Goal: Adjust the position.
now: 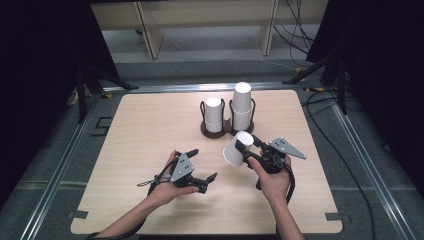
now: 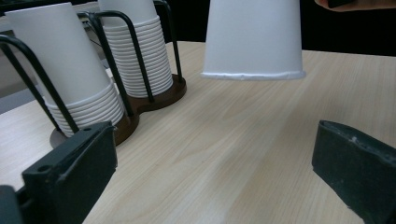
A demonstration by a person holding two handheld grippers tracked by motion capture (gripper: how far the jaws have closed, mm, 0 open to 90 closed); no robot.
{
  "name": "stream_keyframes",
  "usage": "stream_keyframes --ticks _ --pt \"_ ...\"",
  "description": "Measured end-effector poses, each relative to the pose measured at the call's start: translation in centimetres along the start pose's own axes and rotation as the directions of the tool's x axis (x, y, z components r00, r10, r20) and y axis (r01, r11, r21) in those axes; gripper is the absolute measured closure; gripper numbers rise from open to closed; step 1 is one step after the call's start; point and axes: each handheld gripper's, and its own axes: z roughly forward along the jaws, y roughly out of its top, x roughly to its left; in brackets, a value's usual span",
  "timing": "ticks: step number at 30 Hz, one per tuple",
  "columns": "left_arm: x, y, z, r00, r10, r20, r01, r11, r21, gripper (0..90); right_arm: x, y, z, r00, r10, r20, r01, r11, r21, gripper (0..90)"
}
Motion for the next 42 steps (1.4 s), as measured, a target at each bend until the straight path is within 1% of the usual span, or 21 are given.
stream_keyframes --ticks 4,10,11,12,13,14,15,17,18,19,22,23,24,27,30,31,33,34,37,38,42 --pt "-0.2 0.3 0.5 1.0 0.001 0.01 -0.001 0.9998 -0.022 0.0 -0.1 -0.2 0.4 0.9996 0.027 -0.011 -0.027 1.0 0.015 36.0" --pt "-0.4 0.7 0.9 0.9998 0.016 0.012 -0.016 0.9996 -0.023 0.0 -0.6 -0.4 0.6 0.9932 0.116 -0.012 -0.116 0.993 0.019 36.0" --pt "-0.4 0.6 1.1 0.9997 0.016 0.016 -0.015 0.9993 -0.034 0.0 -0.7 -0.4 0.7 0.9904 0.138 -0.008 -0.138 0.99 0.015 35.9" --pt "-0.5 0.7 1.2 0.9997 0.018 0.018 -0.018 0.9997 -0.019 0.0 -0.7 -0.4 0.7 0.9871 0.16 -0.006 -0.16 0.987 0.01 35.9" --pt "-0.6 0.6 1.4 0.9996 0.018 0.022 -0.017 0.9994 -0.031 0.0 -1.0 -0.5 0.7 0.9888 0.149 0.003 -0.149 0.989 0.002 35.9" --pt "-0.6 0.7 1.4 0.9994 0.023 0.026 -0.022 0.9996 -0.02 0.0 -1.0 -0.5 0.7 0.9866 0.163 0.008 -0.163 0.987 0.005 35.9" --pt "-0.7 0.6 1.7 0.9994 0.015 0.032 -0.014 0.9991 -0.04 0.0 -1.1 -0.6 0.7 0.9857 0.168 0.004 -0.168 0.986 -0.003 36.0" --pt "-0.7 0.7 1.9 0.999 0.025 0.036 -0.024 0.9991 -0.035 0.0 -1.4 -0.7 0.7 0.9793 0.202 0.007 -0.202 0.979 -0.005 35.9" --pt "-0.8 0.7 2.2 0.999 0.02 0.039 -0.018 0.998 -0.06 0.0 -1.4 -0.7 0.7 0.9747 0.224 0.002 -0.224 0.975 -0.011 35.9" --pt "-0.8 0.8 2.1 0.999 0.027 0.035 -0.025 0.9986 -0.047 0.0 -1.5 -0.7 0.7 0.9721 0.235 -0.002 -0.235 0.972 -0.009 36.0" --pt "-0.8 1.0 2.6 0.9985 0.043 0.032 -0.041 0.9968 -0.068 0.0 -1.7 -0.7 0.8 0.9652 0.262 0.0 -0.261 0.965 -0.024 36.0" --pt "-0.8 1.1 2.5 0.9982 0.051 0.032 -0.049 0.9975 -0.05 0.0 -1.8 -0.7 0.7 0.9652 0.262 0.005 -0.261 0.965 -0.021 36.0" --pt "-0.8 1.2 2.6 0.9981 0.052 0.033 -0.05 0.9974 -0.052 0.0 -2.0 -0.7 0.8 0.9611 0.276 0.007 -0.276 0.961 -0.02 36.0" --pt "-0.9 1.4 2.9 0.9981 0.05 0.036 -0.048 0.9972 -0.058 0.0 -2.2 -0.8 0.8 0.9608 0.277 0.006 -0.277 0.961 -0.02 36.0" --pt "-0.9 1.4 3.2 0.9984 0.041 0.039 -0.039 0.997 -0.067 0.0 -2.5 -0.9 1.0 0.953 0.303 0.0 -0.303 0.953 -0.022 36.0" --pt "-0.9 1.4 3.3 0.9985 0.038 0.04 -0.035 0.9969 -0.071 0.0 -2.7 -0.9 1.0 0.9426 0.334 -0.001 -0.334 0.942 -0.022 36.0" --pt "-0.9 1.3 3.5 0.9981 0.045 0.043 -0.041 0.9962 -0.076 0.0 -2.9 -0.9 1.0 0.9396 0.342 -0.015 -0.342 0.939 -0.034 36.0" --pt "-0.8 1.3 3.6 0.9978 0.049 0.045 -0.046 0.9962 -0.074 0.0 -3.0 -0.8 0.9 0.934 0.357 0.006 -0.357 0.934 -0.026 36.0" --pt "-0.8 1.3 3.7 0.9975 0.058 0.039 -0.055 0.9952 -0.082 0.0 -3.3 -0.8 1.1 0.9355 0.353 0.01 -0.352 0.935 -0.037 36.0" --pt "-0.8 1.4 3.7 0.9977 0.057 0.038 -0.053 0.9951 -0.084 0.0 -3.4 -0.8 1.1 0.9292 0.369 0.012 -0.369 0.929 -0.036 36.0" --pt "-0.7 1.4 3.8 0.9974 0.06 0.039 -0.056 0.9946 -0.088 0.0 -3.8 -0.8 1.2 0.9266 0.376 -0.005 -0.376 0.926 -0.044 36.0"
